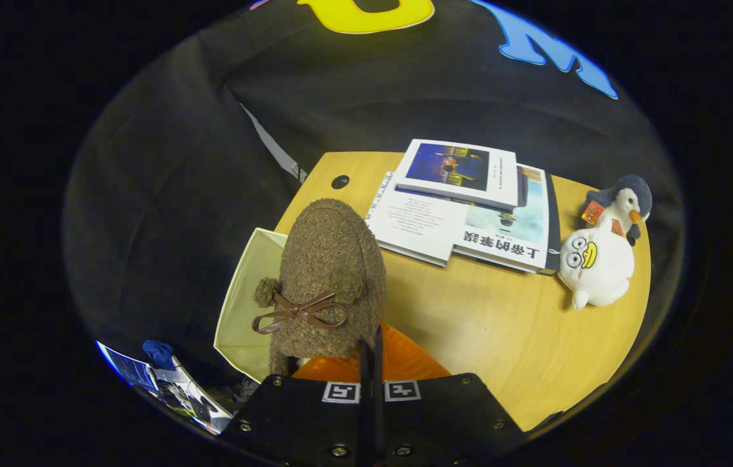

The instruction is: Open the storage box then place both shoes into the box .Put the left shoe in first, then the right shoe, with the right side of both shoes facing outward in a uniform manner.

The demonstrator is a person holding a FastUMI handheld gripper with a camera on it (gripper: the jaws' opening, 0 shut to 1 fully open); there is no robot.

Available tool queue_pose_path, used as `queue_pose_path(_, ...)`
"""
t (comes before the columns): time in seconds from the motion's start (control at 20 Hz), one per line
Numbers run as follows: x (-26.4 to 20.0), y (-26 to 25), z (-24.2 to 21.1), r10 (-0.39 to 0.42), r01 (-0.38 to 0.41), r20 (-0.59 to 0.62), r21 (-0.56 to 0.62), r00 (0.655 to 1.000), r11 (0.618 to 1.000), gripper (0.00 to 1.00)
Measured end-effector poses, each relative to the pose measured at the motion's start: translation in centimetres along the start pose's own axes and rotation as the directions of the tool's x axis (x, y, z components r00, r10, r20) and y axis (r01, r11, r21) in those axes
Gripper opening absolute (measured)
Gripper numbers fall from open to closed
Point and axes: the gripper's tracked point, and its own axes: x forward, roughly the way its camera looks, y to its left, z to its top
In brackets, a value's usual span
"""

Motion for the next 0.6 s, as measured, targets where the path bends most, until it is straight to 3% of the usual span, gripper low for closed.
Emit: queue_pose_path(0.6, 6.5, 10.8, 0.1, 0.055, -0.067, -0.109, -0.118, 0.993, 0.991, 0.00)
